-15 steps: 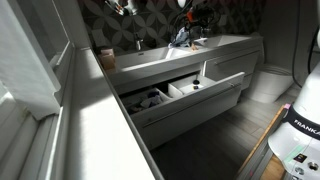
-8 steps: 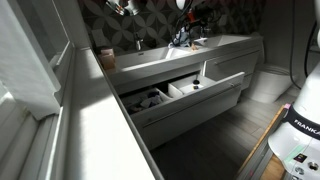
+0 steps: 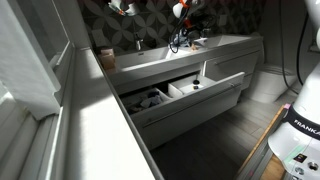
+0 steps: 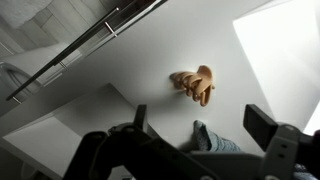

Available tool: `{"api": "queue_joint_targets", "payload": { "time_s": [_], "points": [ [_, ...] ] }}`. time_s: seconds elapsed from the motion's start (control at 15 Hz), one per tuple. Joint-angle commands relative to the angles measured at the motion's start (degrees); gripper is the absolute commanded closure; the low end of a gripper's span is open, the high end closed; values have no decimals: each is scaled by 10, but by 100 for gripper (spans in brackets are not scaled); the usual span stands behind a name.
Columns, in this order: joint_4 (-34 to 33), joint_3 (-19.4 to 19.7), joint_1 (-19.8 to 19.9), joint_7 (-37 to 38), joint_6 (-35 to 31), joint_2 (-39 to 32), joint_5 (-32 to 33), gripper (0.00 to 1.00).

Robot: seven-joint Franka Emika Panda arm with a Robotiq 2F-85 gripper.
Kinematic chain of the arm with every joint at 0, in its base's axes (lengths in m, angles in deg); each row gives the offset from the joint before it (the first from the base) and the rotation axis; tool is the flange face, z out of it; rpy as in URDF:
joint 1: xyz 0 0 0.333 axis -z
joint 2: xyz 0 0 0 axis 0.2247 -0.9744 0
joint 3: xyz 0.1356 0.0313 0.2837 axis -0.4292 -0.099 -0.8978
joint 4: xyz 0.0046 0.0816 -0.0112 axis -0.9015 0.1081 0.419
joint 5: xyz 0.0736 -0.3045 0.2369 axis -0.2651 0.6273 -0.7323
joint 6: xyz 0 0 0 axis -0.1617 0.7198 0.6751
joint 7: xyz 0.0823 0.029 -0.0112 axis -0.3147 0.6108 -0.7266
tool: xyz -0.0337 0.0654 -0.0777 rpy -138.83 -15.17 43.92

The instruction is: Put the hair clip in the open drawer

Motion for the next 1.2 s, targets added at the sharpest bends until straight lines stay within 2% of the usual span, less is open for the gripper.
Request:
{"api": "queue_joint_targets", "payload": {
  "time_s": [0.0, 0.13, 0.27, 0.4, 0.53, 0.6, 0.73, 1.13],
  "points": [
    [-74, -1, 17, -8, 24, -50, -4, 24],
    [-94, -3, 22, -12, 36, -64, -7, 31],
    [-112, -5, 26, -15, 48, -76, -7, 41],
    [-129, -8, 30, -20, 59, -87, -10, 41],
    [-144, -11, 34, -26, 69, -96, -12, 45],
    [-152, -13, 36, -29, 74, -101, -13, 50],
    [-158, -14, 36, -33, 80, -106, -14, 50],
    [-178, -18, 39, -49, 89, -119, -15, 63]
  ]
}}
